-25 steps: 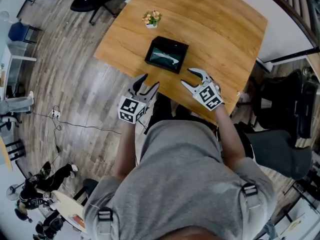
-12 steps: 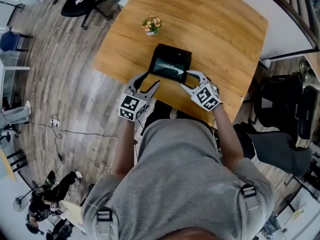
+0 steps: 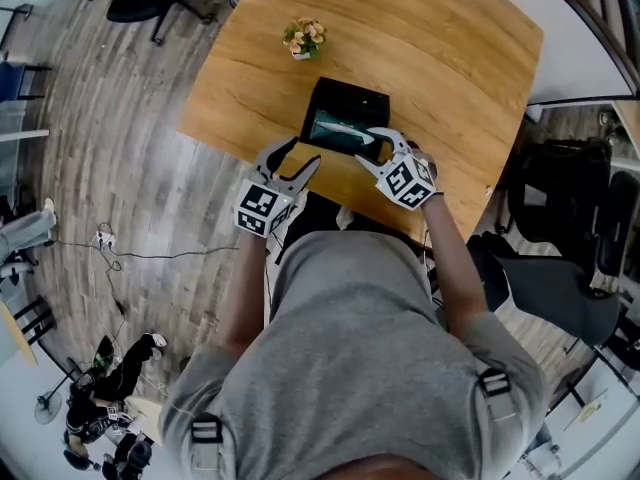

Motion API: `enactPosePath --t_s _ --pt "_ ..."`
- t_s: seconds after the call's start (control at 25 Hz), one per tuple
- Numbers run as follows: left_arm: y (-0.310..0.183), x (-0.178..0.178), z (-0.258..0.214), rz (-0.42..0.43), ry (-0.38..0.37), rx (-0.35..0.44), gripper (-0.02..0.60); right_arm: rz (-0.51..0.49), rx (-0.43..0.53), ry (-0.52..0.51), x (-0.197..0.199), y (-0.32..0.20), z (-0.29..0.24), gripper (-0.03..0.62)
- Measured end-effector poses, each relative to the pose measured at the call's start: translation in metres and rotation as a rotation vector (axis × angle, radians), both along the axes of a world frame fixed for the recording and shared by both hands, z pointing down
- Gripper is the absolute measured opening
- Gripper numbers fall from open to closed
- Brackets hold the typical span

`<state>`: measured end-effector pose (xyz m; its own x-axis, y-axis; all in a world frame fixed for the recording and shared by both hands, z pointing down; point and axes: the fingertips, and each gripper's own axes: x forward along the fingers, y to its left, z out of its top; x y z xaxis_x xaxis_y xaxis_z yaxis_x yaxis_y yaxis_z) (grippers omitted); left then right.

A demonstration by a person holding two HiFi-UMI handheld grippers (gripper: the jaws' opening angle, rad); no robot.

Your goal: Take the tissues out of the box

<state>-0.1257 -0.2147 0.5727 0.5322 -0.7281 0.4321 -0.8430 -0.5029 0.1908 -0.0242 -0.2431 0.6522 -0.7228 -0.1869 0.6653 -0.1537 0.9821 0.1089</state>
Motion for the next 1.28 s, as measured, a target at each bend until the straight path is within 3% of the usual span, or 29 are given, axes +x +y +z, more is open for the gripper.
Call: enactPosePath --t_s 0.8,0.88,1.28 --pt "-0.021 -0.017 0.038 0.047 0.055 -0.079 0.238 -0.104 -0.065 0.189 -0.050 -0.019 0.053 0.250" --pt "-0.023 -0.016 0.042 0.063 0.059 -0.092 0.238 -0.115 -0.090 0.211 -0.051 -0.018 0.057 0.220" --pt "-0.033 -0.015 0.055 0.136 0.068 -0.122 0.238 -0.116 -0.135 0.300 -0.060 -0.017 0.078 0.203"
